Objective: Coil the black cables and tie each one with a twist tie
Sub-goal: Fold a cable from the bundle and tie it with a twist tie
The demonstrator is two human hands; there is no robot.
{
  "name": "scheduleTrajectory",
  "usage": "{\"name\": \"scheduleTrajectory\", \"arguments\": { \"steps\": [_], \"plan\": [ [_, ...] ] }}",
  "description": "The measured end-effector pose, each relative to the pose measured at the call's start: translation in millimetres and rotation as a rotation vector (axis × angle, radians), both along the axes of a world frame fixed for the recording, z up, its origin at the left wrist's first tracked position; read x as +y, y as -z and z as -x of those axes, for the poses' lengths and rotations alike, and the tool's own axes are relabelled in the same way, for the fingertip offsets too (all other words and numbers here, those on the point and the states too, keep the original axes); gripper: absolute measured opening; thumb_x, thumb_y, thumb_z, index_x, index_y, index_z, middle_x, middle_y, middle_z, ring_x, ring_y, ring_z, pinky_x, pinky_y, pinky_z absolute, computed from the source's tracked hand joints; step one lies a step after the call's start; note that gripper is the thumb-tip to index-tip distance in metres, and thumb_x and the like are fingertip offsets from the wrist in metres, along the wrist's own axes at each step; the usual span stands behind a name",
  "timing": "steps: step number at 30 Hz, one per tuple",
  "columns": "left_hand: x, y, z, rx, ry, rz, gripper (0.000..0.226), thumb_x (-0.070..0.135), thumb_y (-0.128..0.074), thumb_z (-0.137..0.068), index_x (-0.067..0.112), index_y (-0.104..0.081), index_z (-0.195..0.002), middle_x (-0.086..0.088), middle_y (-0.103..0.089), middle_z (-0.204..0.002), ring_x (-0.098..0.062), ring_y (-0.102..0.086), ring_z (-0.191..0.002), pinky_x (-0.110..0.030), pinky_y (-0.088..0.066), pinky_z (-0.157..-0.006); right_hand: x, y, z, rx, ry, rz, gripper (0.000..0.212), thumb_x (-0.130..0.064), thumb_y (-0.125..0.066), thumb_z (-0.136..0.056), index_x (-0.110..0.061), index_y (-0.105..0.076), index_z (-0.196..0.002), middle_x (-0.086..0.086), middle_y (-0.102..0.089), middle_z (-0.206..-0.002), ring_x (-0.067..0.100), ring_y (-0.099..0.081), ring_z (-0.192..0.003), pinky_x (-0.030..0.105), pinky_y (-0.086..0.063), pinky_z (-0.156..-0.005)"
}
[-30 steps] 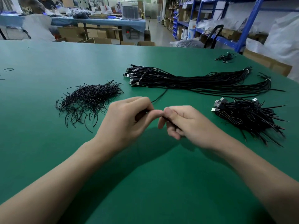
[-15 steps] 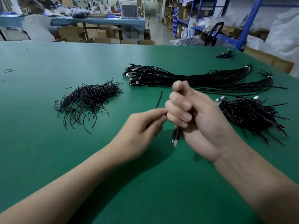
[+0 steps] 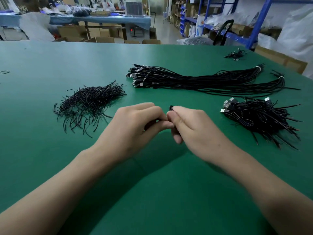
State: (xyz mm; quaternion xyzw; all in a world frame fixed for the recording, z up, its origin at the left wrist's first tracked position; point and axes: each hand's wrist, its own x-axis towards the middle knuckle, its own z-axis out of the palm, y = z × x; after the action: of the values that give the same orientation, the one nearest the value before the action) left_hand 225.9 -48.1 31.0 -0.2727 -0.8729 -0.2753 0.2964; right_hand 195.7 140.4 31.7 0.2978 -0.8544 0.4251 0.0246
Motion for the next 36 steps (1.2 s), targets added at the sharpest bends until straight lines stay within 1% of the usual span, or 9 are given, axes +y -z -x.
{"name": "scheduleTrajectory", "arguments": {
  "steps": [4, 11, 15, 19, 24, 26, 28, 32, 36],
  "plan": [
    [-5.9, -5.6, 2.1, 0.035, -0.005, -0.146, 0.03, 0.034, -0.071, -0.09, 0.009, -0.069, -0.075, 0.002, -0.059, -0.065, -0.013, -0.048, -0.059, -0.021, -0.039, -0.056, 6.0, -5.0, 2.4, -0.318, -0.19, 0.108, 0.053, -0.039, -0.032, -0.109, -0.014, -0.066, -0.077, -0.004, -0.043, -0.051, 0.017, -0.034, -0.053, 0.031, -0.028, -0.052],
    [-4.3, -5.7, 4.2, -0.227, 0.103, -0.437, 0.02, 0.036, -0.063, -0.092, 0.021, -0.071, -0.082, 0.003, -0.066, -0.073, -0.017, -0.056, -0.067, -0.029, -0.043, -0.062, 13.3, -12.1, -8.2, -0.92, -0.648, 0.495, 0.033, -0.028, -0.039, -0.103, -0.014, -0.062, -0.084, -0.007, -0.034, -0.054, 0.01, -0.022, -0.05, 0.021, -0.02, -0.047],
    [5.5, 5.6, 2.9, -0.327, 0.148, -0.324, 0.023, 0.018, -0.052, -0.101, 0.008, -0.068, -0.088, -0.011, -0.062, -0.074, -0.014, -0.052, -0.068, -0.037, -0.047, -0.067, 2.5, -16.3, -9.7, -0.904, -0.704, 0.822, 0.031, -0.026, -0.032, -0.106, -0.012, -0.055, -0.09, -0.009, -0.038, -0.056, 0.006, -0.027, -0.049, 0.02, -0.023, -0.046],
    [20.7, 20.5, -1.8, -0.418, 0.124, -0.073, 0.026, 0.016, -0.05, -0.102, 0.009, -0.058, -0.079, 0.002, -0.058, -0.066, -0.004, -0.046, -0.058, -0.018, -0.041, -0.062, -5.6, -15.0, -2.7, -0.707, -0.367, 0.979, 0.028, -0.026, -0.034, -0.108, -0.011, -0.054, -0.095, -0.005, -0.047, -0.059, 0.008, -0.038, -0.05, 0.018, -0.035, -0.048],
    [24.2, 19.6, -2.5, -0.318, 0.07, 0.045, 0.018, 0.021, -0.055, -0.103, 0.016, -0.072, -0.103, 0.021, -0.054, -0.071, -0.002, -0.051, -0.066, -0.014, -0.038, -0.068, -2.3, -3.1, 6.3, -0.296, 0.052, 0.757, 0.036, -0.02, -0.03, -0.111, -0.007, -0.058, -0.093, 0.008, -0.073, -0.075, 0.019, -0.069, -0.065, 0.028, -0.056, -0.062],
    [20.7, 14.4, -2.9, -0.231, 0.029, 0.087, 0.019, 0.023, -0.058, -0.101, 0.014, -0.074, -0.101, 0.013, -0.065, -0.08, -0.009, -0.06, -0.072, -0.021, -0.044, -0.069, -1.2, -0.4, 7.6, -0.159, 0.116, 0.549, 0.035, -0.018, -0.032, -0.111, -0.01, -0.059, -0.09, 0.009, -0.074, -0.079, 0.02, -0.072, -0.07, 0.031, -0.058, -0.066],
    [15.9, 9.0, -2.5, -0.154, -0.006, 0.106, 0.022, 0.025, -0.058, -0.099, 0.01, -0.074, -0.096, 0.001, -0.071, -0.084, -0.021, -0.064, -0.074, -0.032, -0.05, -0.069, -0.2, 2.2, 5.8, -0.077, 0.141, 0.316, 0.033, -0.019, -0.038, -0.109, -0.013, -0.061, -0.087, 0.001, -0.072, -0.074, 0.013, -0.069, -0.066, 0.027, -0.056, -0.065],
    [7.4, 3.9, -2.2, -0.068, -0.047, 0.14, 0.025, 0.028, -0.062, -0.098, 0.008, -0.074, -0.089, -0.001, -0.066, -0.075, -0.02, -0.059, -0.067, -0.036, -0.049, -0.065, -2.6, 3.0, -3.0, -0.034, 0.095, -0.065, 0.039, -0.029, -0.04, -0.108, -0.014, -0.056, -0.076, -0.006, -0.065, -0.06, 0.008, -0.055, -0.052, 0.024, -0.043, -0.053],
    [4.8, 1.6, -3.0, -0.031, -0.083, 0.107, 0.025, 0.031, -0.068, -0.095, 0.009, -0.074, -0.086, 0.001, -0.062, -0.071, -0.014, -0.046, -0.062, -0.027, -0.039, -0.06, -1.8, -3.5, -6.5, -0.068, 0.06, -0.115, 0.042, -0.031, -0.038, -0.107, -0.013, -0.047, -0.071, -0.002, -0.056, -0.058, 0.007, -0.041, -0.046, 0.022, -0.032, -0.048]
  ]
}}
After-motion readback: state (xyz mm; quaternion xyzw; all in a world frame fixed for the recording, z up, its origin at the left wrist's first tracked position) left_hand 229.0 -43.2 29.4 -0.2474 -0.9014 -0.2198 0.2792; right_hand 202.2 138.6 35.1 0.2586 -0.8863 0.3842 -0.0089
